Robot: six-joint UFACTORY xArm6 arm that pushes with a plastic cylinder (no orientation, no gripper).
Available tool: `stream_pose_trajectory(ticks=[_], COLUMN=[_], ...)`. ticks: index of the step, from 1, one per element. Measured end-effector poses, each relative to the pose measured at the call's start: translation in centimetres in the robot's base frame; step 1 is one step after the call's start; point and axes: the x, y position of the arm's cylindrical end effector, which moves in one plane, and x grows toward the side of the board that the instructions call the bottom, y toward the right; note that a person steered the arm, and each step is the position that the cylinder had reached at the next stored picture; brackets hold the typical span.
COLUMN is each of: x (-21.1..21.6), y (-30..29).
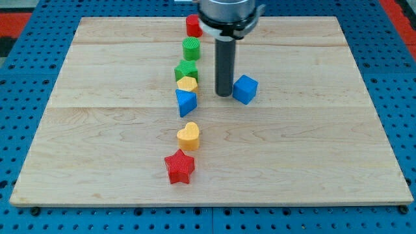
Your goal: Push the blue cube towards top right
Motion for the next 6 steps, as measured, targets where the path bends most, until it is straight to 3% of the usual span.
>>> stream_pose_trajectory(ticks=[2, 4, 6], x=[-0.5, 3.8, 2.1], y=[8.0, 9.3, 12.9])
